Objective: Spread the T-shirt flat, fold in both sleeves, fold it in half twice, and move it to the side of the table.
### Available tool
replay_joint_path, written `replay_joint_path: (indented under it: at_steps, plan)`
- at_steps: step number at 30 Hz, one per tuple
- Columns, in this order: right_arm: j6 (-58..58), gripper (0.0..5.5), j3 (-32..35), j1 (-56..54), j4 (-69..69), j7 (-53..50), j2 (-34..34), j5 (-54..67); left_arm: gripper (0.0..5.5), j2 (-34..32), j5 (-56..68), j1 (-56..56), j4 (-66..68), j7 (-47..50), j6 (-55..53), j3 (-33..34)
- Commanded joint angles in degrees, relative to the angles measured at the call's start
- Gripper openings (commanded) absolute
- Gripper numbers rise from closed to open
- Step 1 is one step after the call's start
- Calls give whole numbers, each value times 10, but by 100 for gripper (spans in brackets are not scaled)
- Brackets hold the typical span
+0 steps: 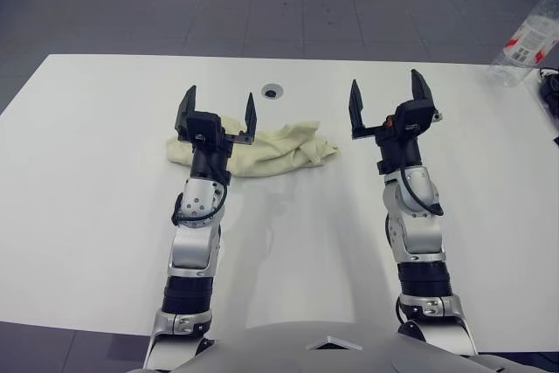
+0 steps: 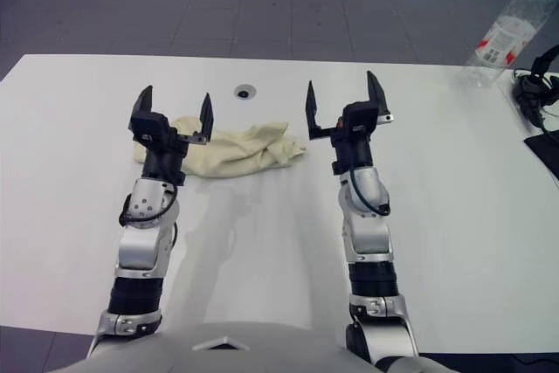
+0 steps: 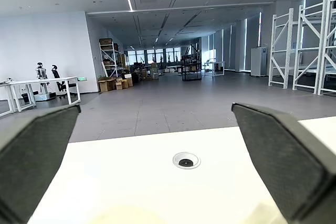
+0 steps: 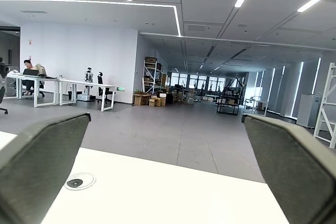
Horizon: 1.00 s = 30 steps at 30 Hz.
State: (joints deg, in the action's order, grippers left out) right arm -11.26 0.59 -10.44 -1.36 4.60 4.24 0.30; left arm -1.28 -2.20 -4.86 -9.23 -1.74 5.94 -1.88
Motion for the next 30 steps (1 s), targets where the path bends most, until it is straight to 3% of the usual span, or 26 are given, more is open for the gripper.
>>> replay_joint_path:
  at_steps: [1,30]
  plan:
    - [13,536,10,-8,-6,-1,3,9,536,-6,-2,-17,5,1,-7,6]
    - [9,536,-10,2,-20,14,7,0,536,1,-14,-16,7,13,-12,-1]
